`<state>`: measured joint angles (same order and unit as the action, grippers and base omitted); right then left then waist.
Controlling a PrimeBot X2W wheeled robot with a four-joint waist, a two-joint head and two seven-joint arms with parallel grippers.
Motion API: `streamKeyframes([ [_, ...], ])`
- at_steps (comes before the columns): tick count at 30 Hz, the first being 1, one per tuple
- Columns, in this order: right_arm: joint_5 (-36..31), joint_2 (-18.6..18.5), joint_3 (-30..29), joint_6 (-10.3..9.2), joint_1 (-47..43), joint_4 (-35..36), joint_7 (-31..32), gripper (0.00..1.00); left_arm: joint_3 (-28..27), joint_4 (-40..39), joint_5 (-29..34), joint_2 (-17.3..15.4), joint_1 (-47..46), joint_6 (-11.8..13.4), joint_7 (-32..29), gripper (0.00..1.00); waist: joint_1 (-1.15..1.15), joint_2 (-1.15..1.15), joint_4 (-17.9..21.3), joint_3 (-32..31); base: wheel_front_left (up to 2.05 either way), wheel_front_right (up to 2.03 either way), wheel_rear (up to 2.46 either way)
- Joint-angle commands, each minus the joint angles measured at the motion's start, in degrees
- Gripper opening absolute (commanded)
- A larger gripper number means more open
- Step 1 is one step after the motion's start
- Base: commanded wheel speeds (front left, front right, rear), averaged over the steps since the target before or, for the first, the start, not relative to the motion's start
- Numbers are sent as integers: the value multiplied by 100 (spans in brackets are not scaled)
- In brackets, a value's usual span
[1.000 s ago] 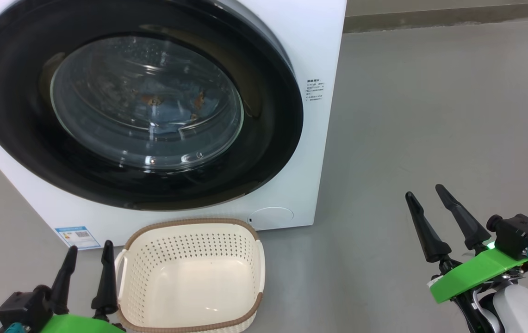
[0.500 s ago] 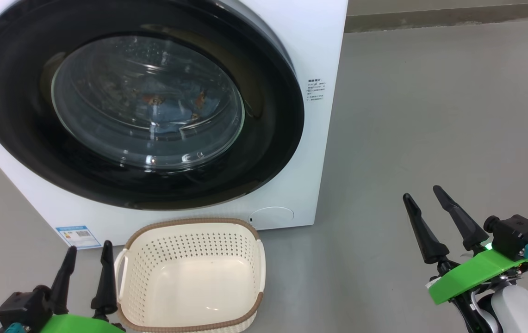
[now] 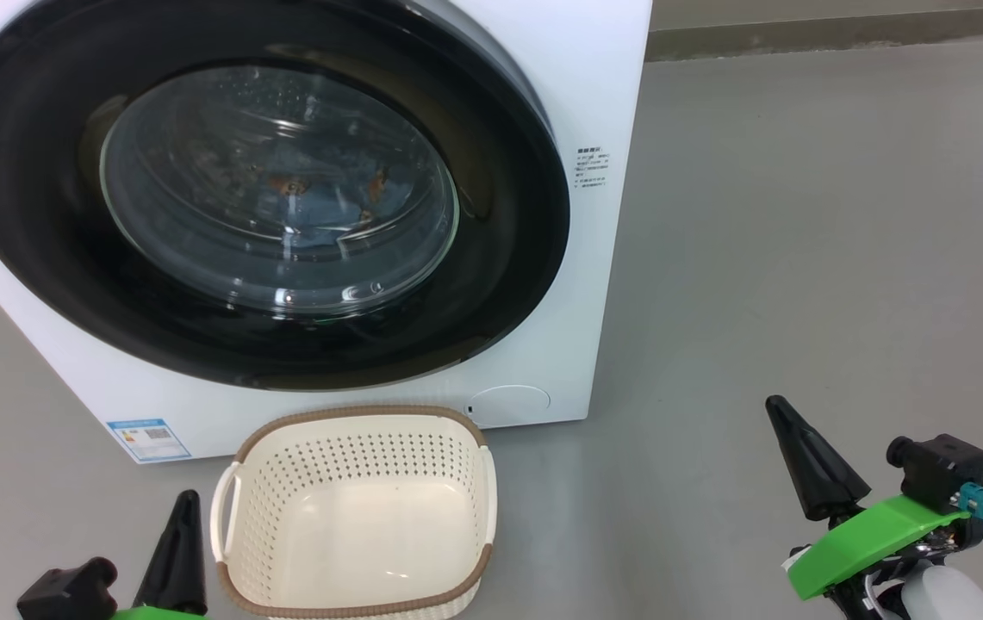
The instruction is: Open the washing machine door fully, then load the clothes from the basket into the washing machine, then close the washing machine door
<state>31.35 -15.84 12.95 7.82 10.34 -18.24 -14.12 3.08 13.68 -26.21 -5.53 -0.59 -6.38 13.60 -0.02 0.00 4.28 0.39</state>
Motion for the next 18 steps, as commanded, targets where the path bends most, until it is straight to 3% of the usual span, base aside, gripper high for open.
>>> streamKeyframes([
  [1, 178, -32, -96, -2, 147, 147, 57, 0, -79, -113, -167, -73, -149, -7, -40, 0, -6, 0, -8, -4, 0, 0, 0],
  [18, 1001, 131, -326, -6, 81, 175, 312, 0, -193, -92, -1043, -27, -210, -20, -301, 0, 1, 0, -65, 0, 0, 0, 0],
])
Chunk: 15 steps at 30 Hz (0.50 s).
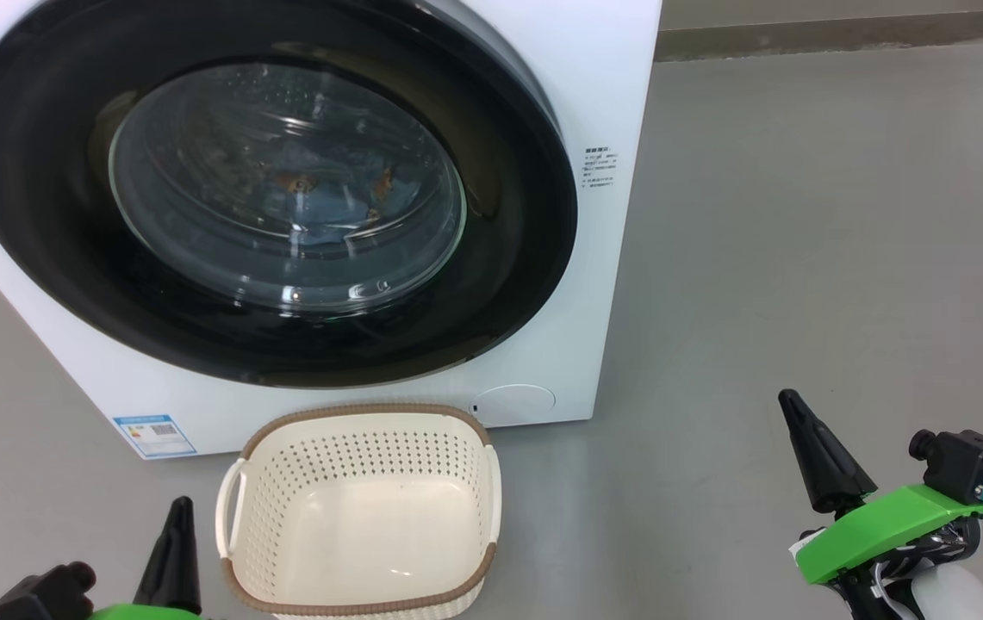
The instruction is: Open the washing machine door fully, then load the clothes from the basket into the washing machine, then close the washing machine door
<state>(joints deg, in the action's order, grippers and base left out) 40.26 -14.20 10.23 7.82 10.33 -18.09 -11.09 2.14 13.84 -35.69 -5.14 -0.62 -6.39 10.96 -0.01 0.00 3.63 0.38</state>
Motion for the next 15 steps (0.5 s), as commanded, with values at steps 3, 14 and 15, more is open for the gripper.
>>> streamKeyframes([
  [3, 264, -2, -98, -7, 68, 166, 57, 0, -121, -103, -259, -58, -219, -21, -87, 0, 1, 0, -12, -1, 0, 0, 0],
  [14, 825, 112, -258, -10, 18, 189, 234, 0, -204, -86, -859, -26, -261, -31, -271, 0, 1, 0, -51, -5, 0, 0, 0],
  [15, 877, 123, -272, -10, 14, 191, 250, 0, -211, -84, -913, -24, -265, -31, -288, 0, 1, 0, -54, -6, 0, 0, 0],
])
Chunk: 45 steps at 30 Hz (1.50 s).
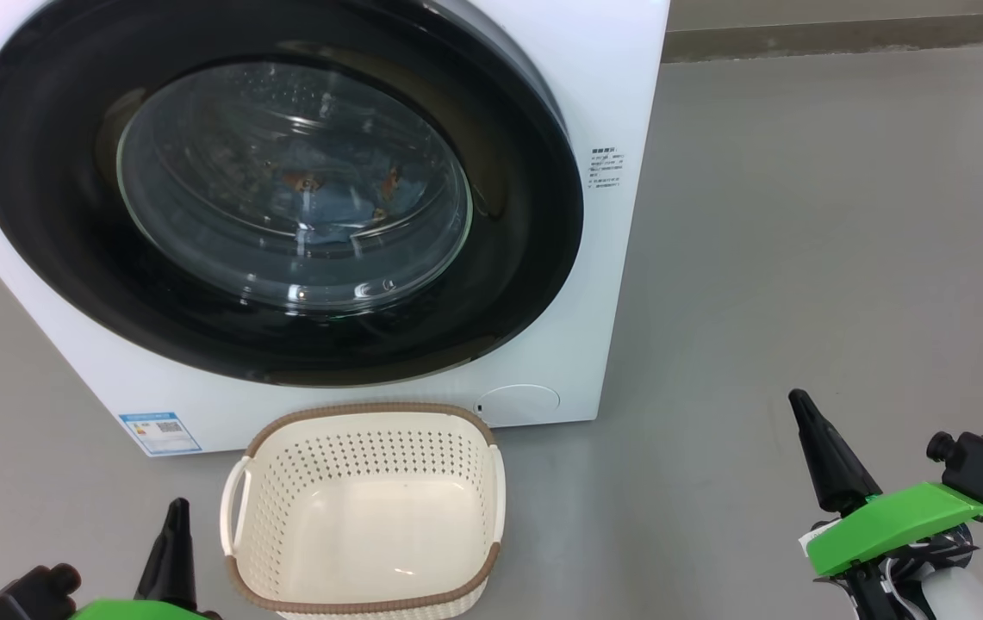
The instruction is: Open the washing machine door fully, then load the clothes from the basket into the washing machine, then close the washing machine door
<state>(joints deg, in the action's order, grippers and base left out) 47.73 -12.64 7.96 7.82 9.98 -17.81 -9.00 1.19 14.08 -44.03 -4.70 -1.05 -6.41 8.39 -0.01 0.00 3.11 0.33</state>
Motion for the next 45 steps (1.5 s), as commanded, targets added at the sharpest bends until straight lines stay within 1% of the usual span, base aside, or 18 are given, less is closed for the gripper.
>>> streamKeyframes([
  [1, 181, -23, -59, -10, 44, 166, 57, 0, -124, -107, -134, -65, -225, -30, -48, 0, 1, 0, -5, -1, 0, 0, 0],
  [45, 2421, 444, -714, -22, -156, 259, 775, 0, -462, -36, -2533, 62, -397, -68, -791, 0, 1, 0, -162, -17, 0, 0, 0],
])
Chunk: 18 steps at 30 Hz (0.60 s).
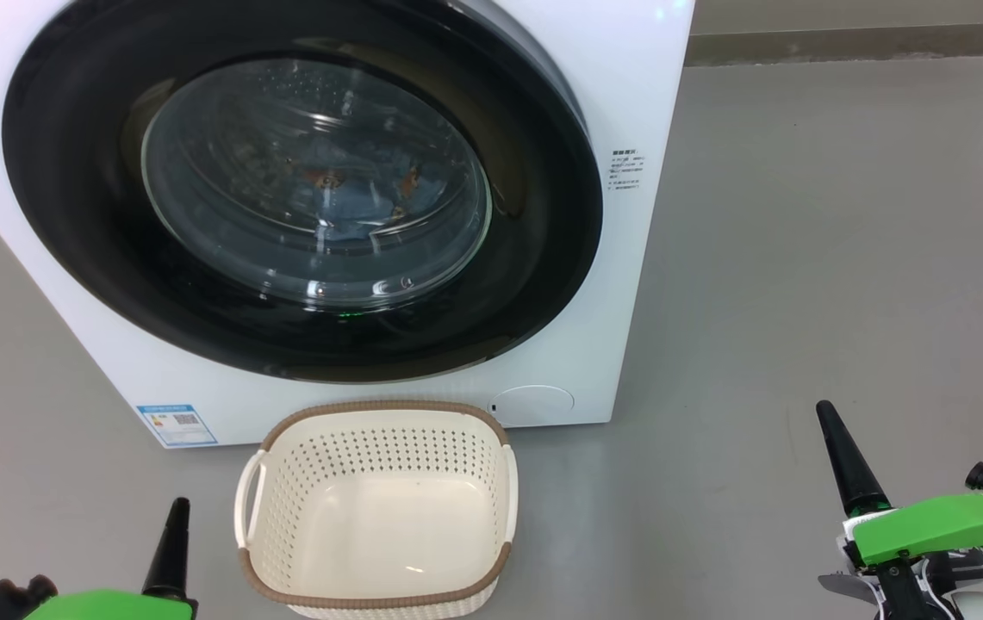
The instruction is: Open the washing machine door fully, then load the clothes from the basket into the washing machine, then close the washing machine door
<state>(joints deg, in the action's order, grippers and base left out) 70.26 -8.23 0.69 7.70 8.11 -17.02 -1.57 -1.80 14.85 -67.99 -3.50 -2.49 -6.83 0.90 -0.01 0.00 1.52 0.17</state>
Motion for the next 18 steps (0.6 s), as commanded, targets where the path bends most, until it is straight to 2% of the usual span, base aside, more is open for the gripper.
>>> streamKeyframes([
  [1, 218, 15, -1, -10, 27, 182, 48, 0, -171, -111, -192, -55, -257, -27, -58, 0, 0, 0, -7, -1, 0, 0, 0],
  [18, 1028, 187, -243, -14, -45, 215, 313, 0, -294, -85, -1063, -9, -320, -41, -328, 0, 0, 0, -64, -7, 0, 0, 0],
])
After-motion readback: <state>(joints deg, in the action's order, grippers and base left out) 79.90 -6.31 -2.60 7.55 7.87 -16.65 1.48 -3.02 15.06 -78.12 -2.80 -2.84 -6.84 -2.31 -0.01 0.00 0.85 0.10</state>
